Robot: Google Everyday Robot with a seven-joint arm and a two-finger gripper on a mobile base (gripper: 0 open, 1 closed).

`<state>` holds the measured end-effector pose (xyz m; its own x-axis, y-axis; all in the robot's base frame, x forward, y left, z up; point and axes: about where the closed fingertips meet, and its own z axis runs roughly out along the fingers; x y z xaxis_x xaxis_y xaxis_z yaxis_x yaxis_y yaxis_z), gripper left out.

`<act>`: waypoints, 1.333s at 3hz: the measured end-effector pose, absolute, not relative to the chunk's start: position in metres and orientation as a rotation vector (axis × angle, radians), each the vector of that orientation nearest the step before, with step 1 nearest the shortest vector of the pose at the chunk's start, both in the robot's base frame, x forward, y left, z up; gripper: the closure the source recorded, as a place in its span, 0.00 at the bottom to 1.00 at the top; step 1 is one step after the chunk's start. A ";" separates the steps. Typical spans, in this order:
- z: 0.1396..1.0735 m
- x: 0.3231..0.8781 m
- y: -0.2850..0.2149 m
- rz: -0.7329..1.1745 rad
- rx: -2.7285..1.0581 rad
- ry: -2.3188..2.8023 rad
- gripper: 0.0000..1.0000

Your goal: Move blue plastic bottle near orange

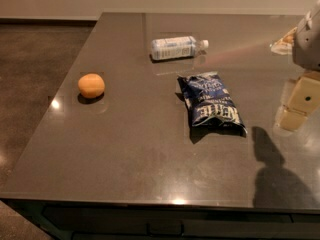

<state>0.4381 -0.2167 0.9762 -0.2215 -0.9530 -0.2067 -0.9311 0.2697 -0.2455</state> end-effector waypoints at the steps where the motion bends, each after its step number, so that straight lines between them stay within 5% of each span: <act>1: 0.976 0.438 -0.217 -0.099 -1.725 2.232 0.00; 4: 0.959 0.541 -0.187 -0.105 -1.745 2.164 0.00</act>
Offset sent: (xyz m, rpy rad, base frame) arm 0.0452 0.0199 -0.0132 -0.0220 -0.0081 0.0354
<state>0.5415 -0.1872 0.9594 -0.1742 -0.9579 -0.2281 -0.9315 0.2354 -0.2774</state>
